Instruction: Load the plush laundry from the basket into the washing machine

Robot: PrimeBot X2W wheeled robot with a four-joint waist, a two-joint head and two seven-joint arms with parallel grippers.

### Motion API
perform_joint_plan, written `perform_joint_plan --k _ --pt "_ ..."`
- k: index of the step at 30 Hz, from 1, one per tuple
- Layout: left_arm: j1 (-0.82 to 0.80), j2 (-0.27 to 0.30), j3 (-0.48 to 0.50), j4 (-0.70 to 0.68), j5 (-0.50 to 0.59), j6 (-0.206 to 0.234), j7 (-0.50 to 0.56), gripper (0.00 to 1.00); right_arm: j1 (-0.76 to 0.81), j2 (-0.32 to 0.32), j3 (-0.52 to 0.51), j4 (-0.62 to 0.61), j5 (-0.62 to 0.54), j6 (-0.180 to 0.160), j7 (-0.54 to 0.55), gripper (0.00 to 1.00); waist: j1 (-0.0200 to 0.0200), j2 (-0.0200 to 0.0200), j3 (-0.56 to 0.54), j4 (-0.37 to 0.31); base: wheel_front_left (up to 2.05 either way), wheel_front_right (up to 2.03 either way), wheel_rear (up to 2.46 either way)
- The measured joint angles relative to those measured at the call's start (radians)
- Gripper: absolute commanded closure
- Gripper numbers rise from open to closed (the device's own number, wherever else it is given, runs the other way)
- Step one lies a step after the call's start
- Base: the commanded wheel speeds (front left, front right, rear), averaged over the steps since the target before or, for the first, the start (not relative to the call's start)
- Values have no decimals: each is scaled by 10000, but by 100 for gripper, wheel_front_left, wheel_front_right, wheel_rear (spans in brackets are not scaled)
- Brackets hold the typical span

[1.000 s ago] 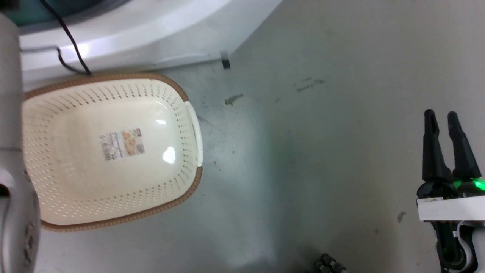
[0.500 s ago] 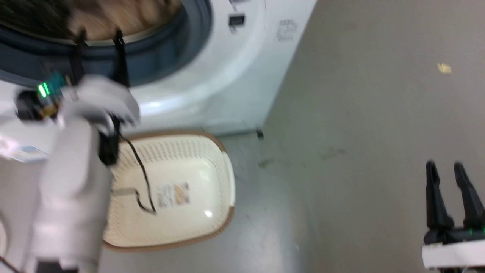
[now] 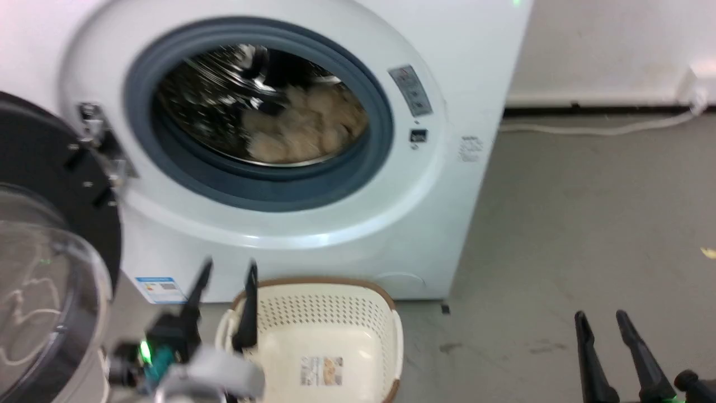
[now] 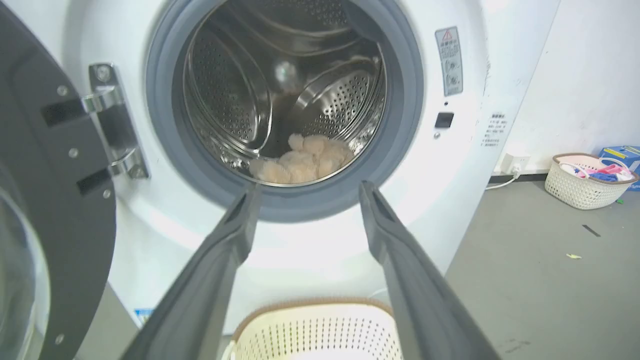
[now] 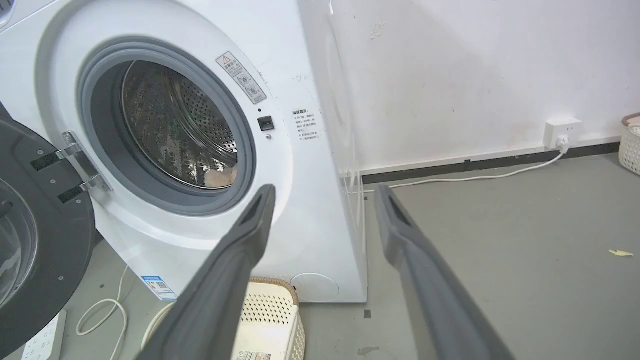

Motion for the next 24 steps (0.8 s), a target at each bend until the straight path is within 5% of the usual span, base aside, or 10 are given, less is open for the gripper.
perform_joint_plan --k 11,24 --pt "2213 -598 337 -640 -167 458 -4 0 379 219 244 4 -407 0 -2 0 4 0 -820 738 0 0 0" --pt "2458 -842 412 -476 -50 263 -6 0 483 336 247 128 -433 0 0 0 5 0 -907 857 0 0 0"
